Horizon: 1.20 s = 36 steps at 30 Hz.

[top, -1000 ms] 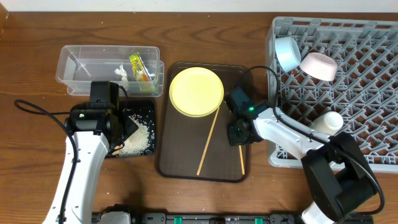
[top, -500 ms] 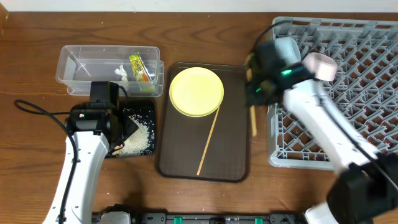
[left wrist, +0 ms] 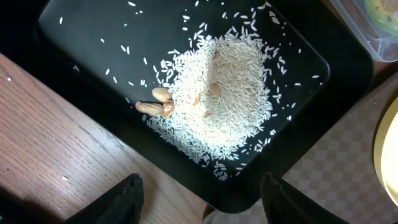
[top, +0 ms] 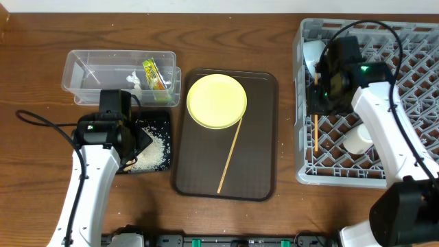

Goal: Sort waste into correct bins and load items into the dishwasher rack
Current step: 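Carry the chopstick to the dish rack and drop it in, then reach the right gripper to the second chopstick and grasp it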

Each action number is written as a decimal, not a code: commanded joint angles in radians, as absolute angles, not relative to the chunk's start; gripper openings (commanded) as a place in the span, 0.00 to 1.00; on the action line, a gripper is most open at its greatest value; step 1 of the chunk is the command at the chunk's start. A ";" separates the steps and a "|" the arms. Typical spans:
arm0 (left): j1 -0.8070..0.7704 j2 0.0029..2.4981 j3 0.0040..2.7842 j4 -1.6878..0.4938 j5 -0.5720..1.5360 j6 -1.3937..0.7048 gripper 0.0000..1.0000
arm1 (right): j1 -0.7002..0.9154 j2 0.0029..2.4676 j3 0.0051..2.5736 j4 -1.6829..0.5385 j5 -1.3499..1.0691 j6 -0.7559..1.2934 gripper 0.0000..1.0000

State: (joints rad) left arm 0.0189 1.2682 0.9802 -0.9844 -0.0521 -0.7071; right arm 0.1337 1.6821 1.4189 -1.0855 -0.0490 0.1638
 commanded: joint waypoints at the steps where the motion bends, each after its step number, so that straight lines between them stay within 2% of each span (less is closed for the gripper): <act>1: 0.024 1.274 0.978 -0.986 -0.060 -0.716 0.63 | 0.126 1.696 1.372 -1.064 -0.022 0.141 0.02; 3: 0.024 1.274 0.978 -0.986 -0.060 -0.716 0.63 | 0.126 1.696 1.352 -1.045 -0.022 0.141 0.07; 5: 0.024 1.274 0.978 -0.986 -0.060 -0.716 0.63 | 0.126 1.697 1.348 -1.034 -0.022 0.141 0.21; 6: 0.024 1.274 0.978 -0.986 -0.060 -0.716 0.63 | 0.126 1.696 1.348 -1.024 -0.022 0.141 0.25; 14: 0.024 1.274 0.978 -0.986 -0.060 -0.716 0.63 | 0.132 1.694 1.432 -0.976 -0.041 0.141 0.27; 18: 0.024 1.274 0.978 -0.986 -0.060 -0.716 0.63 | 0.169 1.694 1.494 -0.952 -0.144 0.141 0.29; 26: 0.024 1.274 0.978 -0.986 -0.060 -0.716 0.63 | 0.350 1.712 1.481 -0.872 -0.236 0.141 0.47; 31: 0.024 1.274 0.978 -0.986 -0.060 -0.717 0.63 | 0.486 1.789 1.478 -0.864 -0.236 0.175 0.49; 36: 0.024 1.274 0.978 -0.986 -0.060 -0.716 0.63 | 0.584 1.905 1.478 -0.892 -0.236 0.307 0.50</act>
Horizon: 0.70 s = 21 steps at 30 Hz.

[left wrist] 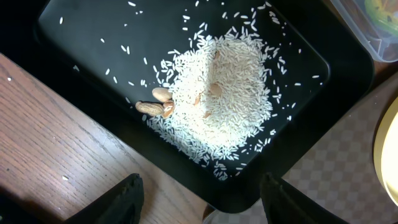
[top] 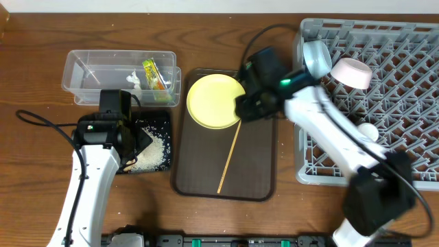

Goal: Sort waste into correct bins and load items into the dishwasher rack
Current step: 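Reach the right gripper to the second chopstick and grasp it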

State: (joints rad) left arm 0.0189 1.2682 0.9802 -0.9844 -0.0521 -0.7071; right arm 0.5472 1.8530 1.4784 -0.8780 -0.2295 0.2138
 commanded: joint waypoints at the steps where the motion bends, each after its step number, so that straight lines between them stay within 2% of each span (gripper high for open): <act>1: 0.024 1.274 0.978 -0.986 -0.060 -0.717 0.63 | 0.602 1.933 1.478 -0.905 -0.233 0.336 0.50; 10: 0.024 1.274 0.978 -0.986 -0.060 -0.717 0.63 | 0.680 2.095 1.478 -0.961 -0.186 0.392 0.50; 13: 0.024 1.274 0.978 -0.986 -0.060 -0.717 0.63 | 0.682 2.128 1.478 -0.965 -0.178 0.393 0.46; 16: 0.024 1.274 0.978 -0.986 -0.060 -0.717 0.63 | 0.681 2.140 1.478 -0.974 -0.134 0.397 0.37; 19: 0.024 1.274 0.978 -0.986 -0.060 -0.716 0.63 | 0.676 2.140 1.478 -0.986 -0.087 0.405 0.20; 21: 0.024 1.274 0.978 -0.986 -0.060 -0.717 0.63 | 0.667 2.140 1.478 -0.988 -0.086 0.408 0.15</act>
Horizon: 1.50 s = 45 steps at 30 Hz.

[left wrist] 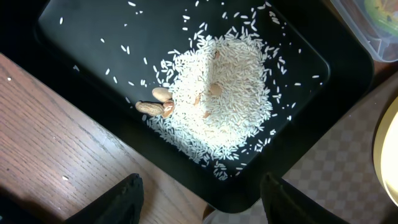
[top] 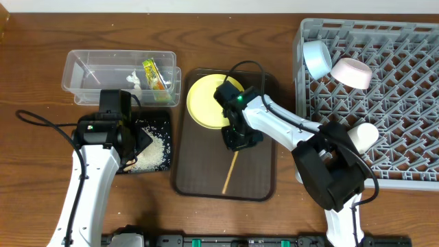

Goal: Sort waste into correct bins and load items into the dishwasher rack
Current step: 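Reach the right gripper to the second chopstick and grasp it, then carry the second chopstick into the dish rack and release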

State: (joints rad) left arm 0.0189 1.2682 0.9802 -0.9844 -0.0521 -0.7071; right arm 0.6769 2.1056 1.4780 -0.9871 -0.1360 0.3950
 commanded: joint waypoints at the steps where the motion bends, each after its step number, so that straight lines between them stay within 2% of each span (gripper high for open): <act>1: 0.024 1.274 0.978 -0.986 -0.060 -0.717 0.63 | 0.661 2.140 1.478 -0.989 -0.086 0.408 0.14; 5: 0.024 1.274 0.978 -0.986 -0.060 -0.716 0.63 | 0.623 2.127 1.480 -1.000 -0.086 0.408 0.07; 14: 0.024 1.274 0.978 -0.986 -0.060 -0.716 0.63 | 0.470 1.953 1.487 -1.003 -0.086 0.307 0.01; 22: 0.024 1.274 0.978 -0.985 -0.060 -0.716 0.63 | 0.302 1.683 1.491 -1.003 -0.084 0.086 0.01; 27: 0.024 1.274 0.978 -0.985 -0.060 -0.716 0.63 | 0.181 1.604 1.491 -1.026 -0.078 0.080 0.01; 33: 0.024 1.274 0.978 -0.985 -0.060 -0.716 0.63 | 0.087 1.628 1.488 -1.081 -0.074 0.080 0.01; 38: 0.024 1.274 0.978 -0.986 -0.060 -0.716 0.63 | 0.066 1.682 1.488 -1.100 -0.075 0.080 0.02; 41: 0.024 1.274 0.978 -0.986 -0.060 -0.716 0.63 | 0.066 1.721 1.488 -1.103 -0.075 0.080 0.12; 45: 0.024 1.274 0.978 -0.986 -0.060 -0.716 0.63 | 0.066 1.744 1.488 -1.100 -0.076 0.080 0.20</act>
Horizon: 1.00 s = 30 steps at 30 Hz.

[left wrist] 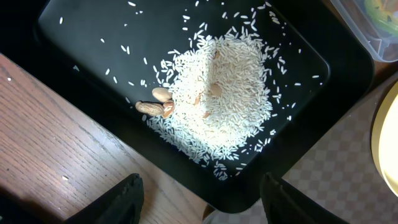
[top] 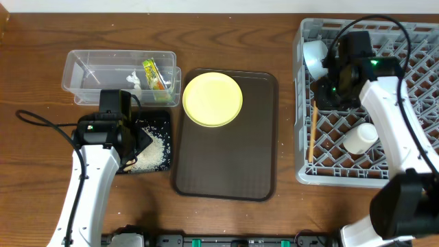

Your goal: Sort waste into correct bins and load items into the dishwasher rack

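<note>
A yellow plate (top: 212,99) lies at the far end of the brown tray (top: 226,165). A wooden chopstick (top: 311,137) lies in the left part of the grey dishwasher rack (top: 405,116). My right gripper (top: 328,90) hangs over the rack just past the chopstick's far end; its jaws are hidden by the wrist. My left gripper (left wrist: 205,202) is open with nothing in it, low over the near corner of the black tray (left wrist: 93,37), which holds rice (left wrist: 224,99) and peanuts (left wrist: 154,106).
A clear bin (top: 89,72) at the far left holds a green-yellow wrapper (top: 155,74) and white scraps. In the rack are a white bowl (top: 315,53) at the far left corner and a white cup (top: 359,138) near the chopstick.
My right gripper has gone from the chopstick on the brown tray to the rack's left side. The tray no longer holds a chopstick. The plate sits slightly further left. The left arm is unmoved.
At first my right gripper was over the rack, with one chopstick in it and another on the tray. Then it was at the plate's edge, then down on the tray's chopstick. Now it is back at the rack and only the plate remains on the tray.
</note>
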Each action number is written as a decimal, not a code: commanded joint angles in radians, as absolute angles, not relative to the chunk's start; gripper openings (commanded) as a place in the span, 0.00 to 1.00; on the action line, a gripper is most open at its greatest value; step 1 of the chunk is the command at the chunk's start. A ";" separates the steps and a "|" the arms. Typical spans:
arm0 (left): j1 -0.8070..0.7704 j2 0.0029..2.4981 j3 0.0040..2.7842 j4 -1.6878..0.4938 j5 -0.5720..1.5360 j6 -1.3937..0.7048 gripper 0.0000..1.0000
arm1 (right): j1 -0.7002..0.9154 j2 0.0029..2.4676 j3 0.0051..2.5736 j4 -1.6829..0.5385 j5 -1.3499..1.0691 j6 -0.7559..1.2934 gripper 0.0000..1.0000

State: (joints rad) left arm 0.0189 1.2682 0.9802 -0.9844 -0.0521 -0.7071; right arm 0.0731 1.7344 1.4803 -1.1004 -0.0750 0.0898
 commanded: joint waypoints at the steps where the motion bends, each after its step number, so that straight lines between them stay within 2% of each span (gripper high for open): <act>1: 0.024 1.274 0.978 -0.986 -0.060 -0.716 0.63 | 0.066 1.744 1.488 -1.100 -0.076 0.080 0.21; 5: 0.024 1.274 0.978 -0.986 -0.060 -0.716 0.63 | 0.055 1.729 1.491 -1.099 -0.080 0.083 0.26; 6: 0.024 1.274 0.978 -0.986 -0.060 -0.715 0.71 | 0.047 1.720 1.492 -1.099 -0.080 0.095 0.26; 7: 0.024 1.274 0.978 -0.986 -0.060 -0.703 0.74 | 0.037 1.708 1.492 -1.099 -0.080 0.109 0.26; 10: 0.021 1.274 0.978 -0.986 -0.060 -0.639 0.78 | -0.005 1.665 1.492 -1.099 -0.094 0.119 0.27; 15: 0.020 1.274 0.978 -0.957 0.009 -0.558 0.79 | -0.094 1.601 1.492 -1.101 -0.118 0.118 0.49; 21: -0.022 1.274 0.978 -0.790 0.200 -0.437 0.79 | -0.133 1.588 1.491 -1.108 -0.219 0.118 0.50; 30: -0.191 1.292 1.008 -0.559 0.185 -0.396 0.79 | -0.130 1.589 1.491 -1.106 -0.218 0.115 0.51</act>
State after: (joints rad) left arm -0.1562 1.2701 0.9810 -0.5762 0.1818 -0.4370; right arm -0.1310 1.5921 1.4803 -1.1065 -0.1986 0.1135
